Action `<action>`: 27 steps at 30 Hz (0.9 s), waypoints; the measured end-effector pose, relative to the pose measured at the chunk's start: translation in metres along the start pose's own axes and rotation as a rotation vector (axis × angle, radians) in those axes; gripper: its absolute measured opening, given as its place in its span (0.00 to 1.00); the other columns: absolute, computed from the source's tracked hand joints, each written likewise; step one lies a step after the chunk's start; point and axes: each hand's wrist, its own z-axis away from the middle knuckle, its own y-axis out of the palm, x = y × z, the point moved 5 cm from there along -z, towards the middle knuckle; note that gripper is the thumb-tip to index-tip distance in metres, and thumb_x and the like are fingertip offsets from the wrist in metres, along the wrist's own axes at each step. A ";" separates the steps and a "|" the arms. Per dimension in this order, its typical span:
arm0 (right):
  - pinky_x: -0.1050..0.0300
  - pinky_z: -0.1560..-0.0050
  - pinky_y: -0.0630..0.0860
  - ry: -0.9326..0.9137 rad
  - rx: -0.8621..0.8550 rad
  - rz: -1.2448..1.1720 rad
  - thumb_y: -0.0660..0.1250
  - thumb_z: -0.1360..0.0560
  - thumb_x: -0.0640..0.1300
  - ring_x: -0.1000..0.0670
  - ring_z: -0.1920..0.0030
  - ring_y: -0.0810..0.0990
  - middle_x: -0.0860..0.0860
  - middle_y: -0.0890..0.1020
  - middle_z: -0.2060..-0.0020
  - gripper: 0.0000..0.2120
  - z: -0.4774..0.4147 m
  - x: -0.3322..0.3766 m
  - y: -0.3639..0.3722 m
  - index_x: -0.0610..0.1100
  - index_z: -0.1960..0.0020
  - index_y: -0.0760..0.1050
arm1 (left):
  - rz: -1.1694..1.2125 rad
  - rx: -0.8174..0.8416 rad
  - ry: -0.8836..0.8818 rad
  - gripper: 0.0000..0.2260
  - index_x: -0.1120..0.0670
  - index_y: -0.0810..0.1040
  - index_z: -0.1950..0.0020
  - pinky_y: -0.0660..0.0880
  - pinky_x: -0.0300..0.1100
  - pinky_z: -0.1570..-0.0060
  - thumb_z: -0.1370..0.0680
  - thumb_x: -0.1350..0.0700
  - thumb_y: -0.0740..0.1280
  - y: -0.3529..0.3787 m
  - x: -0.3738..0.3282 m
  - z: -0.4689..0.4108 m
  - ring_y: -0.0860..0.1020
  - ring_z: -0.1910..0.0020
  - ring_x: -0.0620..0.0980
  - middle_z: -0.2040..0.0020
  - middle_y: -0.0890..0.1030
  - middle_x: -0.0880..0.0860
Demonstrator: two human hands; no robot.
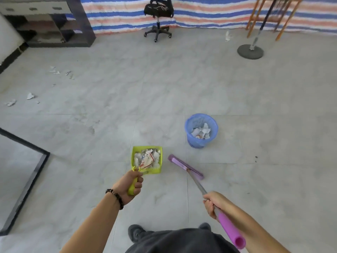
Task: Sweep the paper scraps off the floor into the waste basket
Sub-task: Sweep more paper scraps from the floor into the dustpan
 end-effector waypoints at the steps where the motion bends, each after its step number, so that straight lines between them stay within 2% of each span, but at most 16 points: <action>1: 0.70 0.86 0.60 -0.026 -0.010 -0.012 0.57 0.20 0.37 0.56 0.87 0.62 0.51 0.64 0.82 0.17 0.001 0.003 -0.019 0.41 0.68 0.64 | -0.011 0.014 0.010 0.09 0.52 0.67 0.56 0.58 0.32 0.86 0.20 0.64 0.60 0.022 0.000 0.000 0.62 0.82 0.43 0.68 0.67 0.51; 5: 0.67 0.85 0.64 -0.110 -0.003 -0.126 0.56 0.21 0.35 0.56 0.85 0.65 0.50 0.66 0.80 0.13 0.008 0.020 -0.081 0.41 0.65 0.65 | -0.050 0.060 0.042 0.12 0.50 0.66 0.57 0.56 0.31 0.86 0.21 0.66 0.58 0.094 0.004 -0.003 0.60 0.81 0.43 0.68 0.65 0.49; 11: 0.66 0.83 0.67 -0.217 0.018 -0.399 0.55 0.22 0.34 0.56 0.83 0.67 0.49 0.68 0.78 0.10 0.016 0.047 -0.126 0.42 0.62 0.65 | -0.233 0.076 0.141 0.09 0.51 0.69 0.55 0.57 0.31 0.84 0.21 0.65 0.60 0.158 -0.013 0.001 0.61 0.80 0.44 0.67 0.67 0.51; 15: 0.68 0.83 0.69 -0.230 0.040 -0.554 0.56 0.21 0.34 0.57 0.84 0.69 0.50 0.69 0.80 0.12 0.016 0.065 -0.130 0.44 0.62 0.63 | -0.425 0.095 0.194 0.05 0.49 0.70 0.51 0.57 0.32 0.81 0.19 0.59 0.62 0.175 -0.036 0.004 0.61 0.79 0.45 0.66 0.67 0.50; 18: 0.68 0.83 0.69 -0.240 0.066 -0.629 0.55 0.21 0.34 0.58 0.84 0.68 0.51 0.68 0.80 0.13 0.018 0.077 -0.130 0.45 0.62 0.62 | -0.452 0.126 0.218 0.02 0.48 0.73 0.51 0.57 0.32 0.81 0.18 0.53 0.61 0.183 -0.050 0.003 0.61 0.78 0.45 0.65 0.68 0.51; 23: 0.69 0.84 0.69 -0.241 0.066 -0.664 0.55 0.20 0.34 0.59 0.85 0.66 0.52 0.65 0.81 0.13 0.027 0.093 -0.119 0.44 0.62 0.62 | -0.570 0.153 0.210 0.04 0.48 0.72 0.49 0.57 0.33 0.78 0.19 0.56 0.59 0.190 -0.066 -0.006 0.61 0.78 0.47 0.64 0.67 0.51; 27: 0.69 0.85 0.68 -0.222 0.096 -0.635 0.54 0.19 0.36 0.58 0.86 0.65 0.52 0.64 0.82 0.15 0.032 0.099 -0.107 0.45 0.64 0.61 | -0.825 0.119 0.196 0.10 0.47 0.74 0.41 0.61 0.35 0.75 0.20 0.58 0.61 0.192 -0.060 -0.026 0.64 0.77 0.49 0.61 0.69 0.53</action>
